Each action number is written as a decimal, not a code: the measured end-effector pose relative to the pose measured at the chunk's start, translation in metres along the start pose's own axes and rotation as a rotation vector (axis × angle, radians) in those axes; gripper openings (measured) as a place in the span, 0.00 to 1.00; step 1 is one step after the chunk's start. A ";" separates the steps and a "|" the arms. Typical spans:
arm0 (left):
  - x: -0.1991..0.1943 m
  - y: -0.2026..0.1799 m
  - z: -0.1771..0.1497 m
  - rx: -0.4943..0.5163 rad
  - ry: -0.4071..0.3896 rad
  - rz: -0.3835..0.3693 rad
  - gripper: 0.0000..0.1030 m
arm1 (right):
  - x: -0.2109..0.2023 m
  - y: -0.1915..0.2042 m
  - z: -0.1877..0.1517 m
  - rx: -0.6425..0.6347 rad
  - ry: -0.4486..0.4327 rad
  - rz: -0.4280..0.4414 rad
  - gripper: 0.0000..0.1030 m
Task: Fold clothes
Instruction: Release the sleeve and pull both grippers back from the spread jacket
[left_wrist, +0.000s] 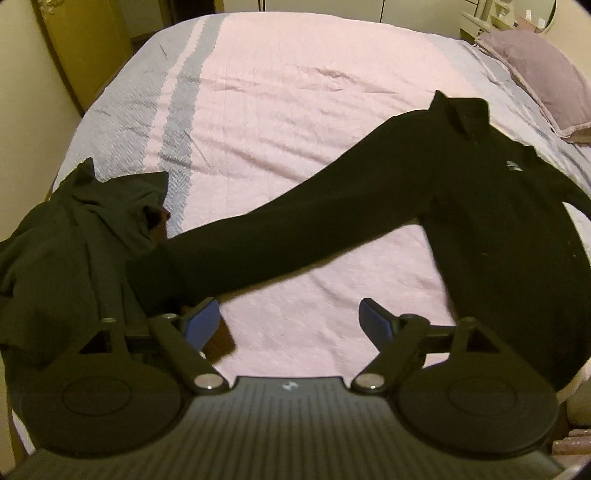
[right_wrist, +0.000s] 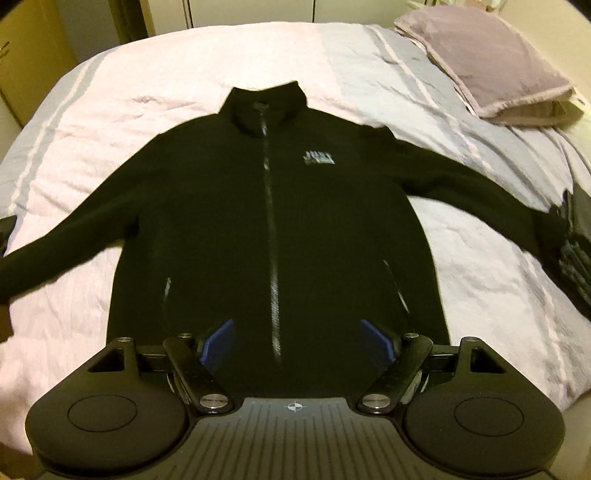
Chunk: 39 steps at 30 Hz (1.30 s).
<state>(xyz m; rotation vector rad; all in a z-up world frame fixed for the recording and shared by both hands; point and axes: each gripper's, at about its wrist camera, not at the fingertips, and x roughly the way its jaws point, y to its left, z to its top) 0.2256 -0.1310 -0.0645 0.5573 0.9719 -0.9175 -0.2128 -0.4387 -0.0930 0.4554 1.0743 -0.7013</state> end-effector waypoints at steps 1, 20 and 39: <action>-0.006 -0.007 -0.001 0.006 -0.009 0.002 0.78 | -0.005 -0.009 -0.006 0.002 0.002 0.006 0.76; -0.083 -0.015 -0.007 0.302 -0.160 -0.095 0.77 | -0.142 0.042 -0.131 0.136 -0.080 -0.073 0.76; -0.117 0.055 -0.061 0.331 -0.163 -0.150 0.77 | -0.187 0.142 -0.188 0.190 -0.050 -0.138 0.76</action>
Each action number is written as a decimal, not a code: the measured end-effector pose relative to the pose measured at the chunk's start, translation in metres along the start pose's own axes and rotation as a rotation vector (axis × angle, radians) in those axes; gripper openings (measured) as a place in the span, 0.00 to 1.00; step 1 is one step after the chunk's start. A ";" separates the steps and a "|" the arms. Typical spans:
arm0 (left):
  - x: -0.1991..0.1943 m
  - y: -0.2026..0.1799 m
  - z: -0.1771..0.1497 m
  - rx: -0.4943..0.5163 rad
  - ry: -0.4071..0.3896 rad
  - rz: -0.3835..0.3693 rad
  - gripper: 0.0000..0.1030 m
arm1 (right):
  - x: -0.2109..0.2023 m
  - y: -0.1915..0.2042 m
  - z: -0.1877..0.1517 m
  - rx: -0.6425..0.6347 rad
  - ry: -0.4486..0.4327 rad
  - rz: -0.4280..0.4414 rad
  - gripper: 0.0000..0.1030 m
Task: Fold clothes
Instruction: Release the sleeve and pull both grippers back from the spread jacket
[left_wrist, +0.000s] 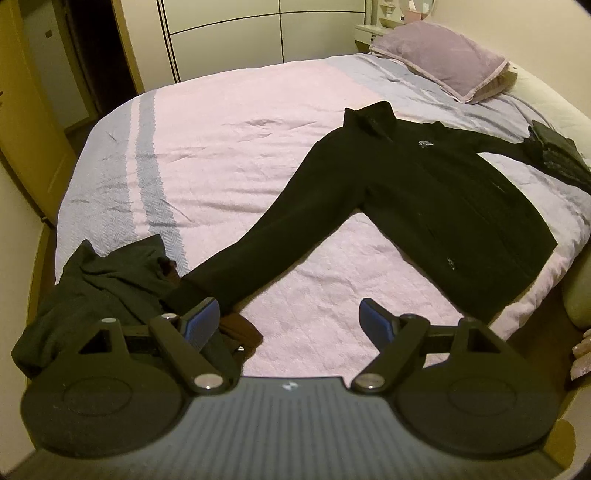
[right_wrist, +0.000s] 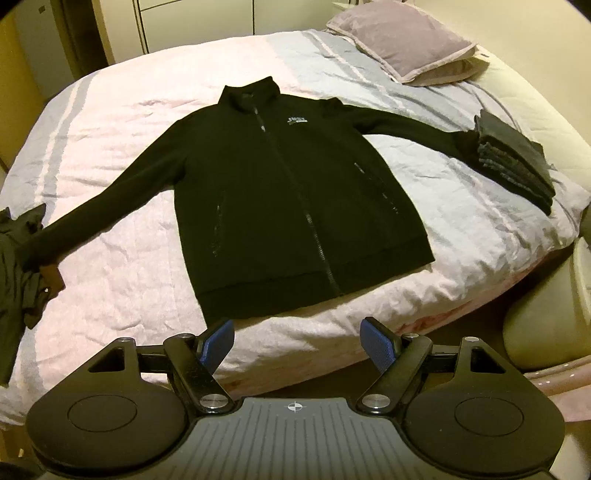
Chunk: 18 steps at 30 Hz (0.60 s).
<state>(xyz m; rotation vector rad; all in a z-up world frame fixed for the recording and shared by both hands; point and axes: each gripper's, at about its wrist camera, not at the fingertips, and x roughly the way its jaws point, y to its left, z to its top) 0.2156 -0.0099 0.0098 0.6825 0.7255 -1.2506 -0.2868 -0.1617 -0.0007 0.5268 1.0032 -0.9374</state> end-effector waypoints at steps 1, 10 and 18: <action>0.000 -0.002 0.000 0.003 0.000 -0.003 0.77 | -0.001 -0.001 0.000 -0.003 -0.002 -0.003 0.76; -0.002 -0.023 0.000 0.012 -0.003 0.001 0.78 | -0.006 -0.016 -0.005 -0.002 -0.007 -0.007 0.76; -0.002 -0.029 -0.003 0.007 0.003 0.024 0.77 | 0.001 -0.023 -0.008 -0.004 0.008 0.012 0.76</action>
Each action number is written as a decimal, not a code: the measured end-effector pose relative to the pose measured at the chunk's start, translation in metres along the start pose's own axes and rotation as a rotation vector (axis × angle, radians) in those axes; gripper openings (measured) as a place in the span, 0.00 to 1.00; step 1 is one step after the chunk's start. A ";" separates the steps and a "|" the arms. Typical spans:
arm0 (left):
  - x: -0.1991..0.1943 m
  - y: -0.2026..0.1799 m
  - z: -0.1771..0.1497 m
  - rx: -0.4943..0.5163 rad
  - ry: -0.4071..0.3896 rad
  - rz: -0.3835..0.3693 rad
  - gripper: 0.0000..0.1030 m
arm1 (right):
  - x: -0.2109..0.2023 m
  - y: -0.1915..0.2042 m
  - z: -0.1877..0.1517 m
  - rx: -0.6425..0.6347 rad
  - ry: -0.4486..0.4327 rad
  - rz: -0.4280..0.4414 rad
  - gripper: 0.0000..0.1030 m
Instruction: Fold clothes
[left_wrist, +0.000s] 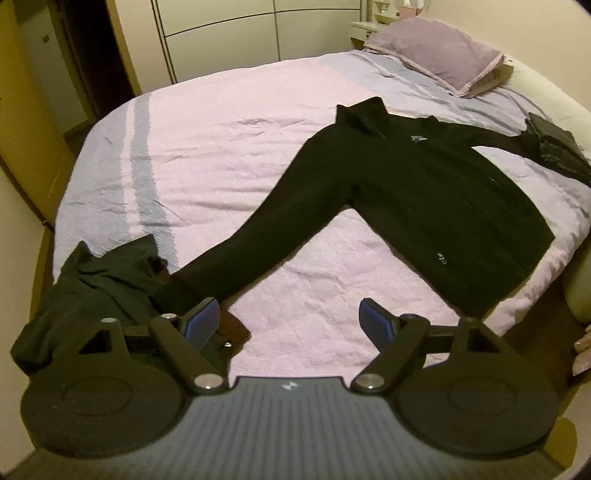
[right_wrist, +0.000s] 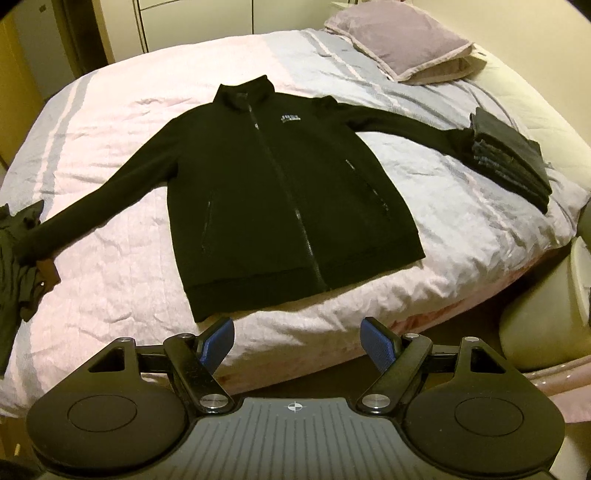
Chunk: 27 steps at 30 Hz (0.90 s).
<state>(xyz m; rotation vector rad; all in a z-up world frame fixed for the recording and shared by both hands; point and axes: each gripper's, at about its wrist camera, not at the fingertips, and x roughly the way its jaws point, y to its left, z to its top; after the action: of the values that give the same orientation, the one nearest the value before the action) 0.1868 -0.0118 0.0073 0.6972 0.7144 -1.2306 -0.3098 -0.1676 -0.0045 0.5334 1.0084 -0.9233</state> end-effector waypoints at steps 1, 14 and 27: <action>0.000 0.001 0.000 -0.012 0.001 0.004 0.78 | 0.002 0.000 0.001 -0.005 0.001 0.004 0.76; -0.021 0.018 -0.028 -0.051 -0.024 0.179 0.78 | 0.037 0.039 0.036 -0.250 -0.128 0.203 0.76; 0.023 0.105 -0.051 0.101 0.028 0.232 0.78 | 0.094 0.283 0.036 -0.833 -0.261 0.485 0.54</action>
<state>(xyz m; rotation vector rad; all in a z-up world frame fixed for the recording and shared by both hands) 0.2882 0.0362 -0.0326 0.8581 0.5792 -1.0508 -0.0316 -0.0837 -0.0792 -0.0592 0.8736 -0.0900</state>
